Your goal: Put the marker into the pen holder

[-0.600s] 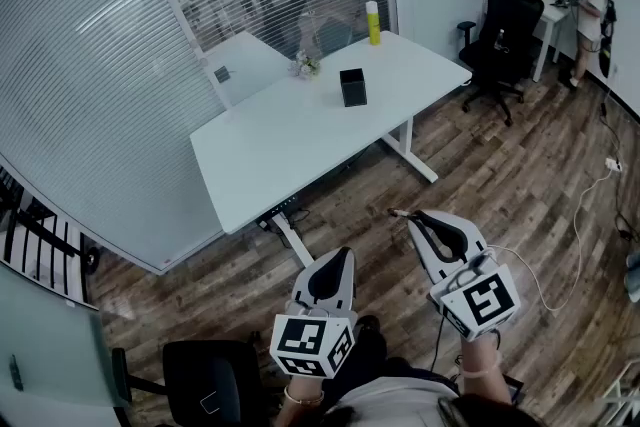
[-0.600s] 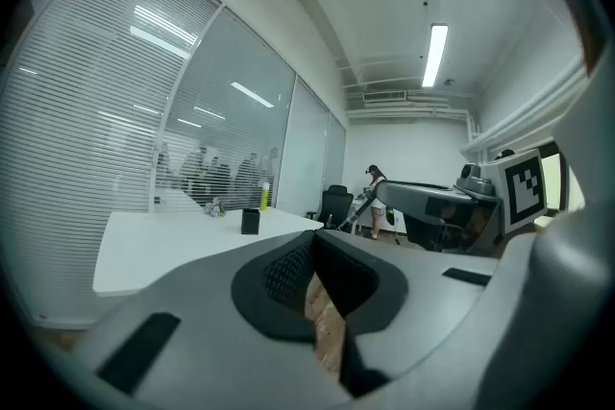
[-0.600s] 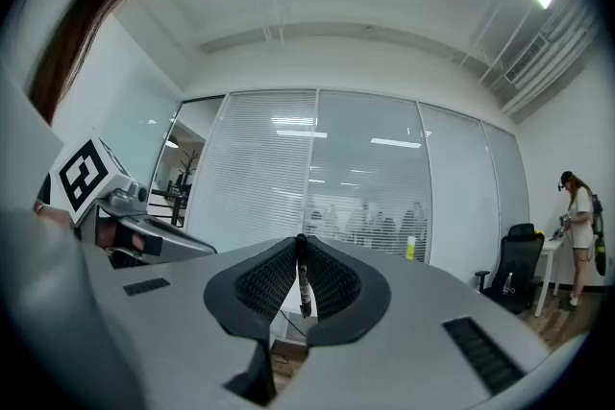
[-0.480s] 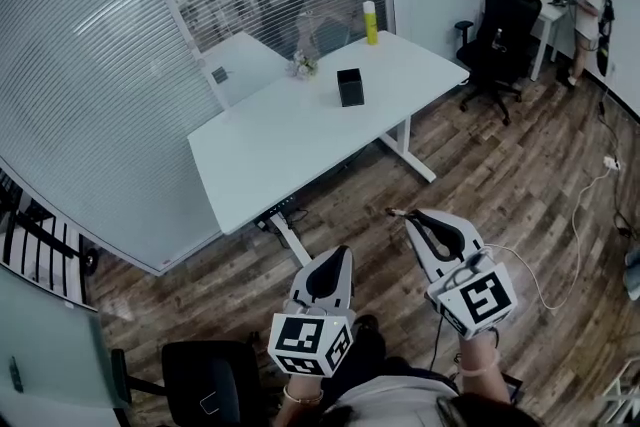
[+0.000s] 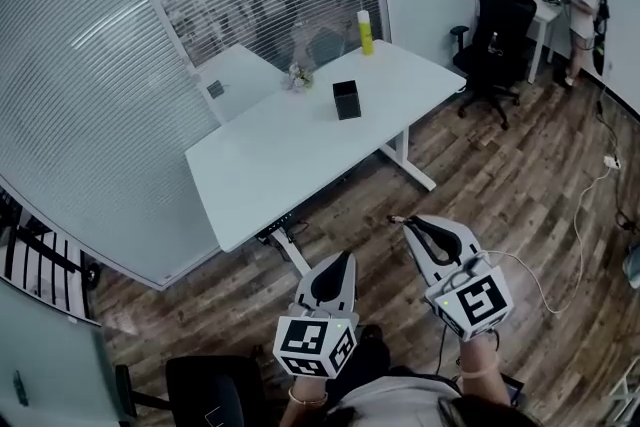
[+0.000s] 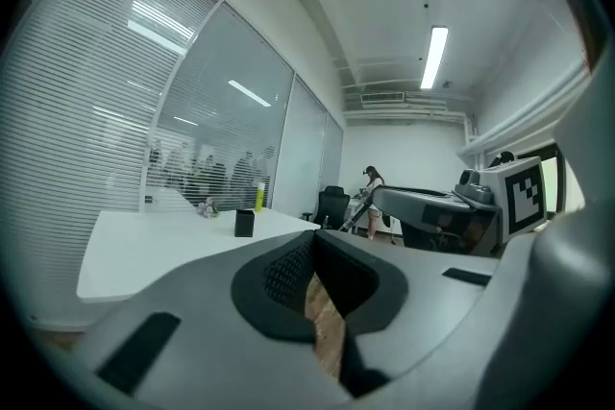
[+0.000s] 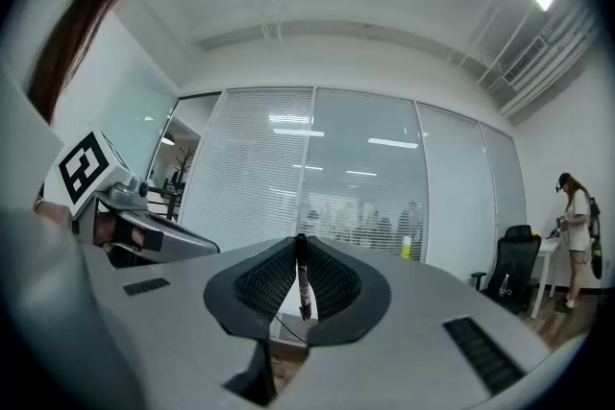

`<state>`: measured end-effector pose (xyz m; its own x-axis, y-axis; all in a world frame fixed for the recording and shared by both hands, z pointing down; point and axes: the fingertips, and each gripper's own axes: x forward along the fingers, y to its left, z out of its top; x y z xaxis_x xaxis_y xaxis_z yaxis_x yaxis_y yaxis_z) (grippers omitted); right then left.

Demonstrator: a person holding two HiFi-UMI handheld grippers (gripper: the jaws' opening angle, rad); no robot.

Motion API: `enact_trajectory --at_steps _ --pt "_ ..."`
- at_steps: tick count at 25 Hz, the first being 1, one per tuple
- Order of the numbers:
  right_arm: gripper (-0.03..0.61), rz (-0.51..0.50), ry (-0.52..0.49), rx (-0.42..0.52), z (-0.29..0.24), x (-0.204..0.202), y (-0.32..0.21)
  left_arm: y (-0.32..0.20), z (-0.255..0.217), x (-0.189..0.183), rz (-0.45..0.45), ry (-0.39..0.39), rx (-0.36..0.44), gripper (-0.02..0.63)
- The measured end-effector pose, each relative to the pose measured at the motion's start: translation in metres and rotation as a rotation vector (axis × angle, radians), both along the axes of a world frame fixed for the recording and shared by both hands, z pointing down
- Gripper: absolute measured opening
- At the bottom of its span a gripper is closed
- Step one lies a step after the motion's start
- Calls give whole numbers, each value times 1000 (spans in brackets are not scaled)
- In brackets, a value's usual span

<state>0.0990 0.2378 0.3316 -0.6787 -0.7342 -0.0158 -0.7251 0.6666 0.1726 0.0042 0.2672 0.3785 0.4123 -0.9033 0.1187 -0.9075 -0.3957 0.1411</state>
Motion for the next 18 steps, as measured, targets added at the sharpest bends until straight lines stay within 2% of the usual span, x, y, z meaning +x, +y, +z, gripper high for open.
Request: enact_trajectory --at_steps 12,18 --pt "58 18 13 28 -5 -19 -56 -59 1 -17 31 13 10 18" --pt "58 47 23 6 -3 -29 -86 -87 3 -25 61 24 5 18"
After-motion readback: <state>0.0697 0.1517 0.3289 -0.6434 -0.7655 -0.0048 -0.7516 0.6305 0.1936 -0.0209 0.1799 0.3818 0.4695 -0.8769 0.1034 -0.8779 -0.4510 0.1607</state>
